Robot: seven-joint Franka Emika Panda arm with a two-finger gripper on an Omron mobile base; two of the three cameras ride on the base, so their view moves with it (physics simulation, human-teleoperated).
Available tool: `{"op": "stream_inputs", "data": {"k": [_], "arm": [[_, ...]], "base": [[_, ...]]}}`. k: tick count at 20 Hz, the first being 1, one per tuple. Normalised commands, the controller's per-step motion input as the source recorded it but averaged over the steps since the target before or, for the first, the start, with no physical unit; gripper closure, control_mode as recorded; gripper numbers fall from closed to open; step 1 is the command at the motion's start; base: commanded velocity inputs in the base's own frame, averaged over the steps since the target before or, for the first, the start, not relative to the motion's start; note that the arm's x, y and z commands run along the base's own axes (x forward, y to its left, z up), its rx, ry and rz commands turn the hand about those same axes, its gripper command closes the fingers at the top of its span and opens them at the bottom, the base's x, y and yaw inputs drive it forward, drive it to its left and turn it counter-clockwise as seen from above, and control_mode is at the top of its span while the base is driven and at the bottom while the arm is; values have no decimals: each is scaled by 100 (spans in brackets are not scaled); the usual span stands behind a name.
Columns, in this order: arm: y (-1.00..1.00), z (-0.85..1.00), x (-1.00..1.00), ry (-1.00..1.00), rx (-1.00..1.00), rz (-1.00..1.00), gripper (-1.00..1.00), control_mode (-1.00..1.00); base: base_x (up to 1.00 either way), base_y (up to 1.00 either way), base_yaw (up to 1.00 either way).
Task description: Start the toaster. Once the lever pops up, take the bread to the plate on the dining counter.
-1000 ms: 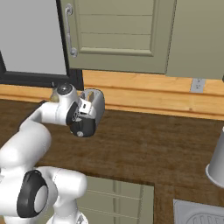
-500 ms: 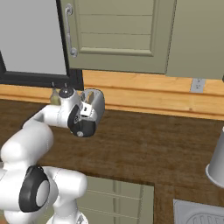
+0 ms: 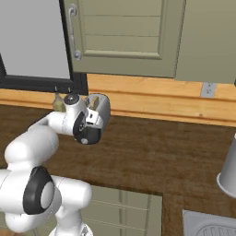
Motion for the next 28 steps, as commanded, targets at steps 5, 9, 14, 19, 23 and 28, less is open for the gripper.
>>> {"op": "stream_inputs", "data": {"k": [5,9,14,19,23,28], "arm": [[0,-24,0,0,0,0,-100,-100],[0,-22,0,0,0,0,-100,-100],[0,-24,0,0,0,0,-100,-100],[0,-25,0,0,0,0,-100,-100],[0,-22,0,0,0,0,-100,-100],[0,-24,0,0,0,0,-100,-100]], "base": [[0,0,0],[0,0,0],[0,0,0],[0,0,0],[0,0,0],[0,0,0]]}}
